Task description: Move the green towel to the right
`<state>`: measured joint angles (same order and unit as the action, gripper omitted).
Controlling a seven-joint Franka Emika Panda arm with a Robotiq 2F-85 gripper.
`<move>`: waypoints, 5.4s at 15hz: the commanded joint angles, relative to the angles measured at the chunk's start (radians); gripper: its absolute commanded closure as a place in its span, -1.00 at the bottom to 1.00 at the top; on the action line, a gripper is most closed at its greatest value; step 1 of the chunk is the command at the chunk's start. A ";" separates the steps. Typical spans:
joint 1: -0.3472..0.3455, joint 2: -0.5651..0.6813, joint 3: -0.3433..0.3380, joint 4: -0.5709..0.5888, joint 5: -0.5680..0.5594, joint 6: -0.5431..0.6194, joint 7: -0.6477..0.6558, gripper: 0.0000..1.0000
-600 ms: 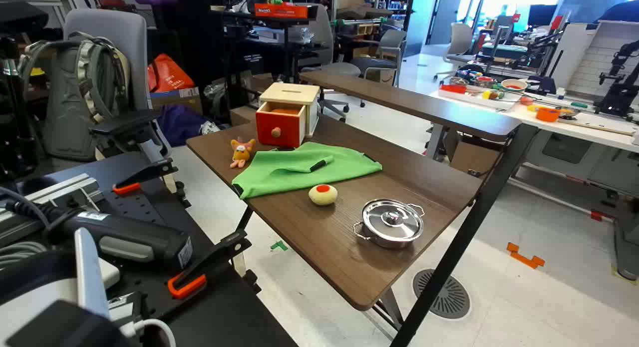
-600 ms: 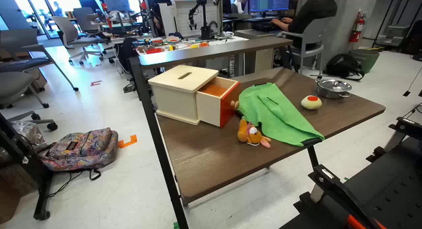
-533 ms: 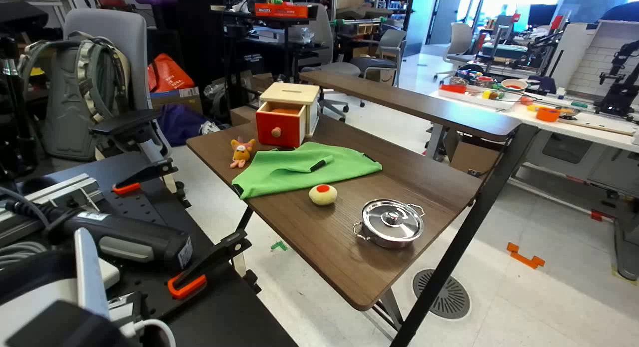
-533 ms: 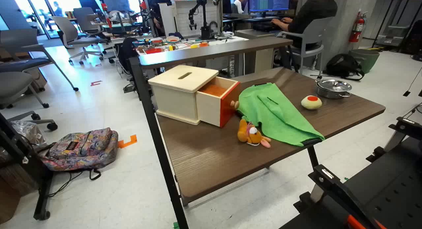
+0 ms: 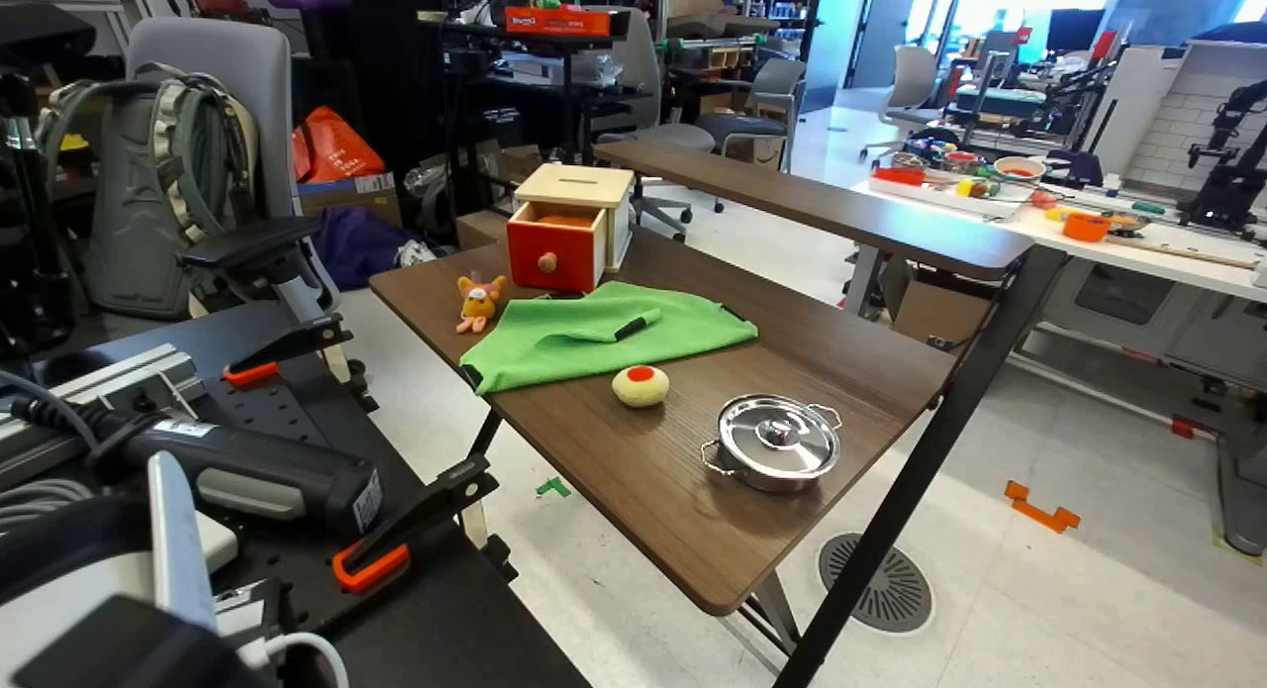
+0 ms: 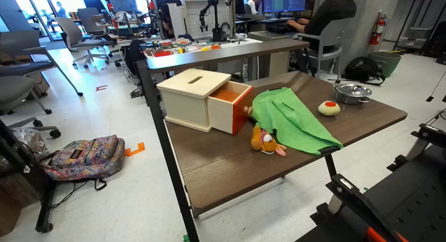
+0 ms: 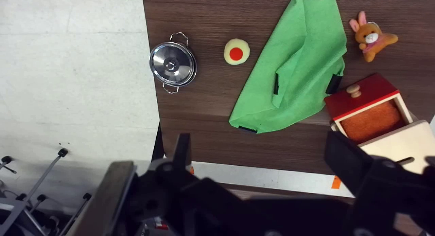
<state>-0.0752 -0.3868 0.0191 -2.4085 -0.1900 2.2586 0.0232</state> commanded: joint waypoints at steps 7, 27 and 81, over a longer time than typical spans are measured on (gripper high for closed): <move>0.008 0.088 0.026 0.018 -0.038 0.022 0.049 -1.00; 0.081 0.842 0.025 0.292 0.030 0.193 -0.174 -1.00; 0.019 1.518 -0.011 1.328 0.117 -0.291 -0.176 -1.00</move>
<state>-0.0555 1.0802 0.0131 -1.1808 -0.0873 2.0364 -0.1463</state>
